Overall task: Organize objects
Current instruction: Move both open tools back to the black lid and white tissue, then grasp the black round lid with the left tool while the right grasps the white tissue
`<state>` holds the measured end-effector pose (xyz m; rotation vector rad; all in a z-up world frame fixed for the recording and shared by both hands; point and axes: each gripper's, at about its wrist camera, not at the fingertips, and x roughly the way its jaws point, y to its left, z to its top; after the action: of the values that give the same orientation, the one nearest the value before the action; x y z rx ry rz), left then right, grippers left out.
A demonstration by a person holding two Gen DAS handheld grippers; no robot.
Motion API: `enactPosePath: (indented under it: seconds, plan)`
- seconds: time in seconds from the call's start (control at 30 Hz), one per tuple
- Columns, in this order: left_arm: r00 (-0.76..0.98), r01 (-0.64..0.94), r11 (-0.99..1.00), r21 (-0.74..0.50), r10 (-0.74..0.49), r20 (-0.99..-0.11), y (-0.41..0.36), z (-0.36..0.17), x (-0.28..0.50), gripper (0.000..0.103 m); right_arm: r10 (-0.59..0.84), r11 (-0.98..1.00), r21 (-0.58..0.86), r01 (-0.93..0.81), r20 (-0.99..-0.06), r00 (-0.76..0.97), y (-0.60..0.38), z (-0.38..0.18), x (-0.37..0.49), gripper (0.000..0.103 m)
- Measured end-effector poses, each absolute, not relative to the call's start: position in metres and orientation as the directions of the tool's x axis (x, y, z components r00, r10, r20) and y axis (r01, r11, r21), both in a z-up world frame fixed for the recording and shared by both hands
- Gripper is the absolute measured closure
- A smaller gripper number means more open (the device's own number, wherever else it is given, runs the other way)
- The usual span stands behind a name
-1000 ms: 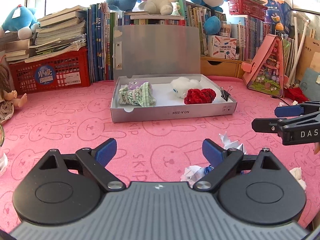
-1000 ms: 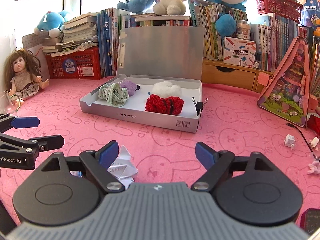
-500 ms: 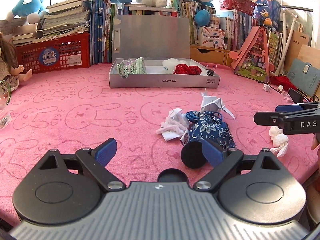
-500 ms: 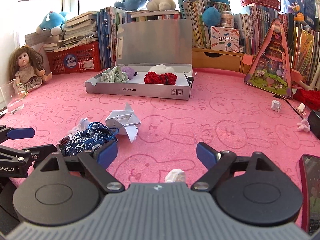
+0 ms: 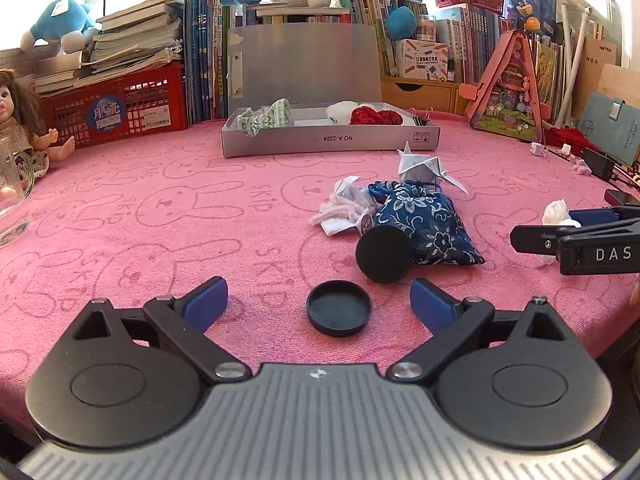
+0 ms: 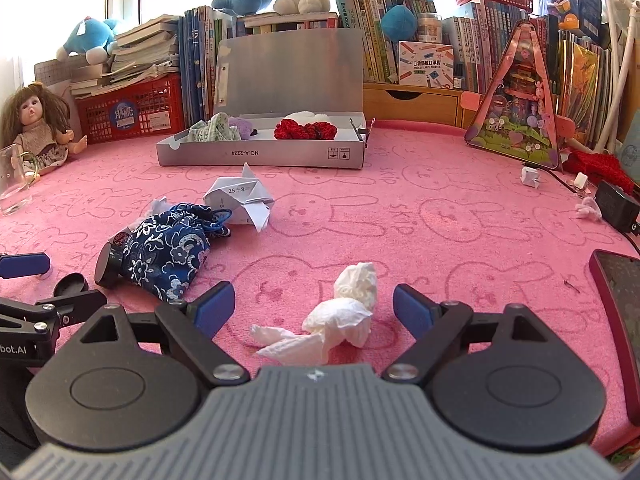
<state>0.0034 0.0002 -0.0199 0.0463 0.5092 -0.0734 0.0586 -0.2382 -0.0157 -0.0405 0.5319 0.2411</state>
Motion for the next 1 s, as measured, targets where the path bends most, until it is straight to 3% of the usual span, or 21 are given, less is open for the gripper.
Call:
enactPosePath:
  seconds: [0.33, 0.47, 0.5, 0.6, 0.77, 1.0]
  plan:
    - [0.876, 0.048, 0.999, 0.024, -0.030, -0.481, -0.001, -0.022, 0.000, 0.001, 0.187, 0.975, -0.010, -0.220, -0.491, 0.851, -0.237, -0.022, 0.049, 0.013]
    - [0.879, 0.042, 0.999, 0.025, -0.025, -0.476, 0.001, -0.018, -0.008, 0.021, 0.177, 0.978, -0.007, -0.206, -0.489, 0.854, -0.241, -0.021, 0.047, 0.026]
    - [0.879, 0.044, 0.999, 0.024, -0.027, -0.477, 0.001, -0.018, -0.009, 0.029, 0.178, 0.978, -0.005, -0.207, -0.489, 0.854, -0.241, -0.020, 0.046, 0.027]
    - [0.873, 0.044, 0.999, 0.013, -0.032, -0.486, 0.003, -0.014, -0.013, 0.041, 0.180, 0.979, 0.003, -0.205, -0.484, 0.856, -0.241, -0.017, 0.046, 0.032]
    - [0.871, 0.038, 0.999, 0.003, -0.031, -0.490, 0.003, -0.012, -0.014, 0.052, 0.153, 0.985, 0.002, -0.173, -0.477, 0.866, -0.238, -0.016, 0.049, 0.046]
    - [0.865, 0.026, 0.999, 0.019, -0.013, -0.501, 0.002, -0.011, -0.013, 0.054, 0.156, 0.984, 0.007, -0.175, -0.492, 0.857, -0.236, -0.018, 0.052, 0.051]
